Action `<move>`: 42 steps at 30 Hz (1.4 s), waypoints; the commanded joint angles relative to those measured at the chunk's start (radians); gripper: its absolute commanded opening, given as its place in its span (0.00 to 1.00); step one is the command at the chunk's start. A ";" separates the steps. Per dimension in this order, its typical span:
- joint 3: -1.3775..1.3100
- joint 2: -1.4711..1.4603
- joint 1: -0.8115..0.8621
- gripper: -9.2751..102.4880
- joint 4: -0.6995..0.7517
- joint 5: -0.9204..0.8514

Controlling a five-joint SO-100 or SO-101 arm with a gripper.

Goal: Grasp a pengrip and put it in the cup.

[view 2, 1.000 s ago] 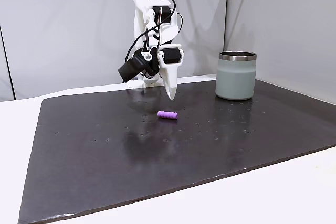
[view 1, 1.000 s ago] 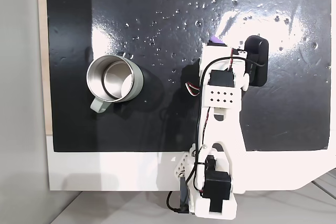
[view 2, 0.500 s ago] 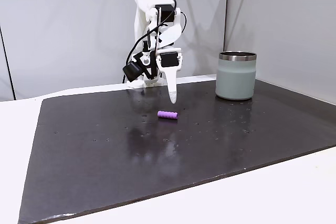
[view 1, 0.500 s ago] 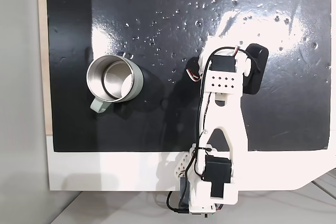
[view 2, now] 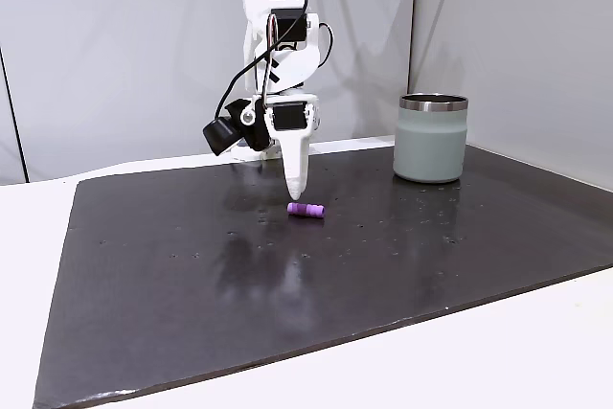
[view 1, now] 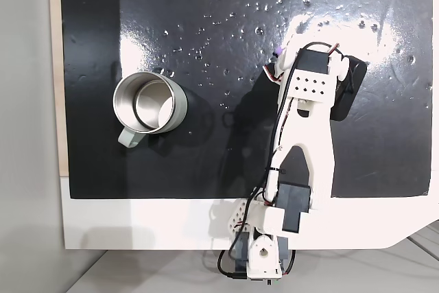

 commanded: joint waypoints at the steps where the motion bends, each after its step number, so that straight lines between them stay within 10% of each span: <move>1: -0.089 -0.015 0.006 0.29 0.014 0.009; 16: -0.230 -0.195 -0.012 0.27 0.074 0.018; 28: -0.249 -0.207 -0.011 0.08 0.115 0.052; 42: -0.218 0.193 -0.124 0.08 0.328 0.083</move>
